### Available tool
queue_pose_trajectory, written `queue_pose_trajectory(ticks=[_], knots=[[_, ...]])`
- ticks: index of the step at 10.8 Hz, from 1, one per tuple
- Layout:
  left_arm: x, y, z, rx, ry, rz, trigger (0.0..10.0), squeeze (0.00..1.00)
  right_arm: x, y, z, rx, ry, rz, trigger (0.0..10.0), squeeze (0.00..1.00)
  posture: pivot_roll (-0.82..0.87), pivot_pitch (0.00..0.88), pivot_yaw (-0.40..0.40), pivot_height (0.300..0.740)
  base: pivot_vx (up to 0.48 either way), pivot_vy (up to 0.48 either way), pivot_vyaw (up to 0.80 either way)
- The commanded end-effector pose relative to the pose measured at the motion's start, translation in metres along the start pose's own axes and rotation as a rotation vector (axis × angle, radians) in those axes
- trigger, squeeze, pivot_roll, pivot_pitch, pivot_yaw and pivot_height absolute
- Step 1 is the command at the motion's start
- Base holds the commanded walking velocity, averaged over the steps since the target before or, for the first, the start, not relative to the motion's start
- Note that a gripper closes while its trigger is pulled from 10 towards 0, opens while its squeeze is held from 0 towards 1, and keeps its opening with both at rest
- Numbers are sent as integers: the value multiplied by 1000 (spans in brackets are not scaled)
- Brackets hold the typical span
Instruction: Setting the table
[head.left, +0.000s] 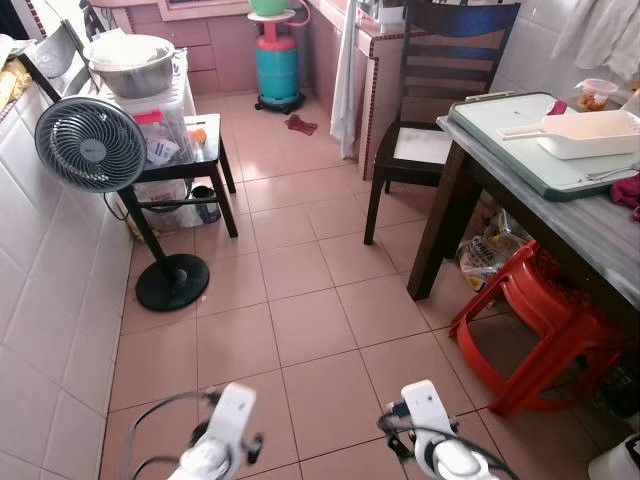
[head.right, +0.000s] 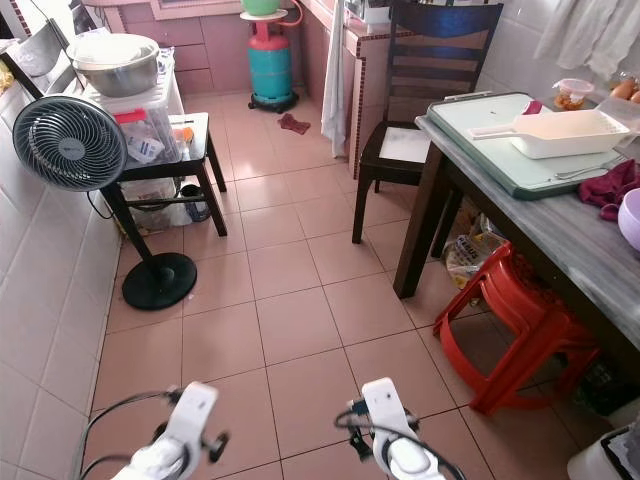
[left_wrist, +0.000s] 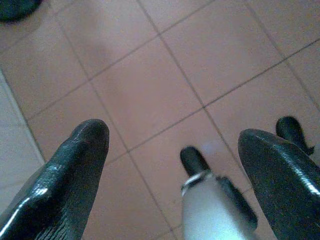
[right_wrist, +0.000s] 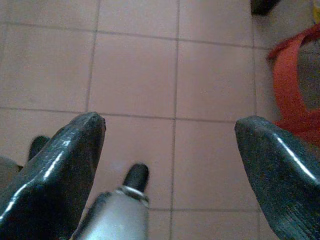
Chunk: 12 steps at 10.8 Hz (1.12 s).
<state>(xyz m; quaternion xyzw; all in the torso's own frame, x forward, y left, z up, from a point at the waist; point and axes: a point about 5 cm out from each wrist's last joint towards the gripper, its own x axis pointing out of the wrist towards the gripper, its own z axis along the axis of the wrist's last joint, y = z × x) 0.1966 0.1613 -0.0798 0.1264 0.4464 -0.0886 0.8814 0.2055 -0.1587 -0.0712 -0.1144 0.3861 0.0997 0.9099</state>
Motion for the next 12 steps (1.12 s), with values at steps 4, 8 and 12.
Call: queue_pose_trajectory(ticks=[4, 8, 12], knots=[[-3, 7, -15, -9, 44, 48, 10000, 0, -5, -18, -18, 43, 84, -57, 10000, 0, -129, 14, 18, 740, 0, 0, 0], [-4, 10, -17, 87, 51, 38, 10000, 0, -8, -7, -30, 6, 121, -27, 10000, 0, -134, 13, 48, 740, 0, 0, 800], [-5, 16, -23, 117, 75, 52, 10000, 0, -4, 4, -24, -11, 139, -13, 10000, 0, -126, 10, 37, 740, 0, 0, 800]])
